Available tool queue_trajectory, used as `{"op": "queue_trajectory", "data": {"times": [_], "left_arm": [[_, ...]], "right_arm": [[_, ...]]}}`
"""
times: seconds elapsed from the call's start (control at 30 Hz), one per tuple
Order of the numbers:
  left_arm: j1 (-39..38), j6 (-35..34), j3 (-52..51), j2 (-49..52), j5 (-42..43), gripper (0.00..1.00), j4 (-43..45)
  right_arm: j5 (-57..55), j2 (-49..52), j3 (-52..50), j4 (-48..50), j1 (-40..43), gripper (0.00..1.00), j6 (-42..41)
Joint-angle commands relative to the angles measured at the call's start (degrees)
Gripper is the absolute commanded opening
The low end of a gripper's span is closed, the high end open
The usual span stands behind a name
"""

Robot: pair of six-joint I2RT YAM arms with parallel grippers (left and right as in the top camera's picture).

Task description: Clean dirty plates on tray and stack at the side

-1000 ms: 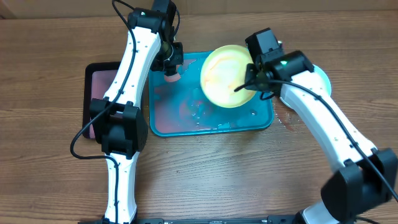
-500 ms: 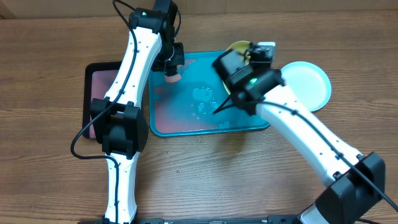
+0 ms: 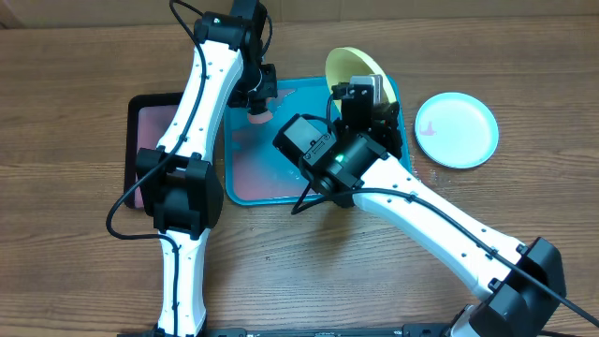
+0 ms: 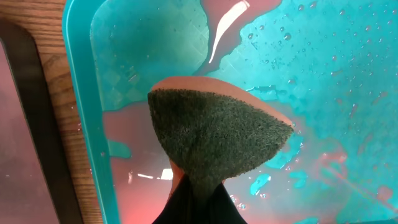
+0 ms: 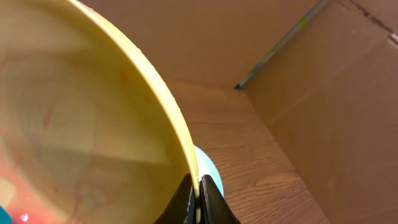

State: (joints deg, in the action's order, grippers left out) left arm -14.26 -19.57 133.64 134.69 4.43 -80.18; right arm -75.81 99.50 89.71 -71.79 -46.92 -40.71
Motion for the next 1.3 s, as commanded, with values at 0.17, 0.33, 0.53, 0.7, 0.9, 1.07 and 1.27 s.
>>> {"op": "queue_trajectory", "data": {"times": [0.17, 0.33, 0.53, 0.7, 0.9, 1.07, 1.27], "left_arm": [[-0.48, -0.87, 0.22, -0.33, -0.37, 0.04, -0.2], [-0.5, -0.87, 0.22, -0.33, -0.37, 0.04, -0.24], [-0.48, -0.87, 0.22, -0.33, -0.37, 0.04, -0.46], [-0.5, -1.29, 0.22, -0.33, -0.37, 0.04, -0.44], [-0.5, -1.29, 0.22, -0.33, -0.37, 0.04, -0.44], [-0.55, -1.27, 0.22, -0.33, -0.37, 0.04, -0.44], [-0.55, -1.29, 0.22, -0.33, -0.37, 0.04, -0.42]], "right_arm": [[-4.39, -0.39, 0.42, -2.36, -0.35, 0.04, -1.53], [-4.39, -0.52, 0.42, -2.47, -0.48, 0.04, -1.55], [-3.61, -0.94, 0.42, -2.27, -0.7, 0.04, -2.27], [7.89, -0.92, 0.39, -0.79, 0.24, 0.04, -3.04], [23.43, -0.92, 0.35, -0.2, 6.25, 0.04, -3.04], [27.08, -1.11, 0.37, -0.52, 11.69, 0.04, -1.81], [41.92, -1.57, 0.42, 1.99, 16.68, 0.04, 4.28]]}}
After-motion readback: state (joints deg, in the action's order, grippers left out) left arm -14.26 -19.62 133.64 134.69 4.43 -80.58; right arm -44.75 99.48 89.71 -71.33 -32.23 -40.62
